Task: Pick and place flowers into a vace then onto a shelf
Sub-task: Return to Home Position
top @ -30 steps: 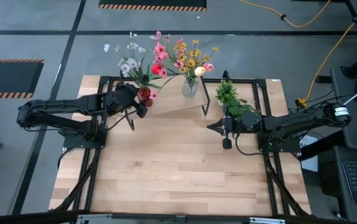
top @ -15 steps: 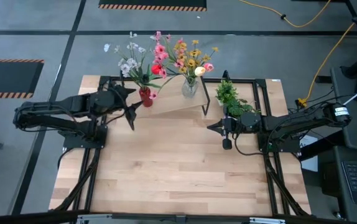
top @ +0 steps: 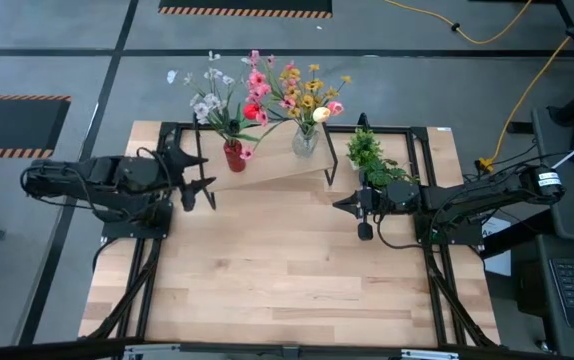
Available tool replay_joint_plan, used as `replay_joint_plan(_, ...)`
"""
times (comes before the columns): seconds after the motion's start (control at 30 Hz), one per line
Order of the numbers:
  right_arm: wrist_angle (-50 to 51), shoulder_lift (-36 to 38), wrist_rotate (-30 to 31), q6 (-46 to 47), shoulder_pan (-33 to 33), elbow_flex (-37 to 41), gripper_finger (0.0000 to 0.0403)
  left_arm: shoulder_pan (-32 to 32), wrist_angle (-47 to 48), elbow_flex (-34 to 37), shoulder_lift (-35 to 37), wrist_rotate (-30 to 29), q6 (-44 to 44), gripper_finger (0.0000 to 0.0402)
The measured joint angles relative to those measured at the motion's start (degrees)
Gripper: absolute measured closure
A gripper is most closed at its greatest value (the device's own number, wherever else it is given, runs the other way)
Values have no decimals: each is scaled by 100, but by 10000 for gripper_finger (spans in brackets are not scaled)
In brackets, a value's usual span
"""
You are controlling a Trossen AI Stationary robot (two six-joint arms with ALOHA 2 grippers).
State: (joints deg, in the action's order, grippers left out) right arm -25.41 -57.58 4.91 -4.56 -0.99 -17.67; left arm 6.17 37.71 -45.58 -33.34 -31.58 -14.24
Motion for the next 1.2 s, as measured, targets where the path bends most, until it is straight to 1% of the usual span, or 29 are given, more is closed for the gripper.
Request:
replay_joint_plan(0.13,0,0,0,0,0,0,386,402,-381,375,23,-15,22,184)
replay_joint_plan(0.23,2,0,0,-22,0,0,386,757,-832,632,23,272,247,234)
replay_joint_plan(0.33,1,0,-1,-3,0,0,386,1116,-1330,874,50,618,778,282)
replay_joint_plan(0.43,-36,0,-172,267,2,0,389,1413,-1868,1192,297,544,1159,323)
replay_joint_plan(0.5,1,25,-327,331,2,-12,395,1537,-2144,1436,515,532,1213,346)
replay_joint_plan(0.63,120,160,-356,290,2,-143,398,1675,-2444,2027,1021,673,1272,386)
replay_joint_plan(0.7,167,290,-356,275,2,-188,397,1716,-2588,2328,1335,719,1321,397)
replay_joint_plan(0.77,317,469,-358,259,4,-248,396,1716,-2841,2595,1660,728,1508,398)
replay_joint_plan(0.93,1142,1095,-358,257,7,-432,400,1707,-3077,3139,2566,1177,2015,400)
replay_joint_plan(1.07,1752,1788,-361,256,7,-617,400,1698,-3288,3552,3297,1273,2512,399)
replay_joint_plan(1.2,2494,2521,-421,226,7,-846,401,1671,-3340,3794,3323,1210,2655,399)
